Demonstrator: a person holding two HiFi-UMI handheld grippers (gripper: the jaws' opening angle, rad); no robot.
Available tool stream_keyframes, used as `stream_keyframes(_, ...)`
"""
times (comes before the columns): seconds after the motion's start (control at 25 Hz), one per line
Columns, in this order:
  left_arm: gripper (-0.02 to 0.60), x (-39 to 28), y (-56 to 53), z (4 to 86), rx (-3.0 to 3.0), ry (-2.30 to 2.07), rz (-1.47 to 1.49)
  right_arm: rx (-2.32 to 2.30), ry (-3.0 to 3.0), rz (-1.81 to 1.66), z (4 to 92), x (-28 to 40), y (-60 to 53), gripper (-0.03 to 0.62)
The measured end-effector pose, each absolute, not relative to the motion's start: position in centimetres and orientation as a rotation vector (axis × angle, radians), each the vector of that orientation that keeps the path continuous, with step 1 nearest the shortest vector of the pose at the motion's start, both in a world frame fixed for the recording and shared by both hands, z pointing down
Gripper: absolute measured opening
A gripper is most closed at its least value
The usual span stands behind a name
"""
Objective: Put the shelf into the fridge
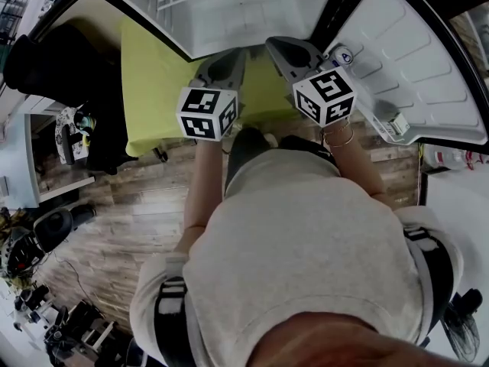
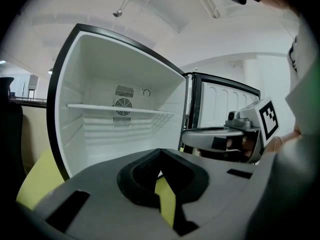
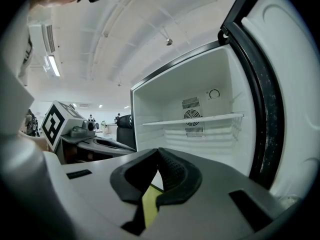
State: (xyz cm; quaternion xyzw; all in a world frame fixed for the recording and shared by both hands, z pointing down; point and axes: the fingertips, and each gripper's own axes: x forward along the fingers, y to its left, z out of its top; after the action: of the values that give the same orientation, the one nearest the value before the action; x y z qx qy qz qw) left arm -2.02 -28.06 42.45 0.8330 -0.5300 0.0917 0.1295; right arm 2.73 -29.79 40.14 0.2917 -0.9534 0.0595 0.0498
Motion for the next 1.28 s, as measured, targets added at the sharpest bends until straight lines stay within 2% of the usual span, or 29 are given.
stream_keyframes(0.6,0.011,-2.9,-28.2,41.6,2.383,-1.563,0.141,0.881,-2.907,0.180,40.2,2.1,-29.6,0.009)
stream_keyframes(1.28,0.011,-2.8,-27.9,42.1,2.398,-1.546,0.155,0.895,-2.887,0.196,40.9,2.5,-29.5,0.009)
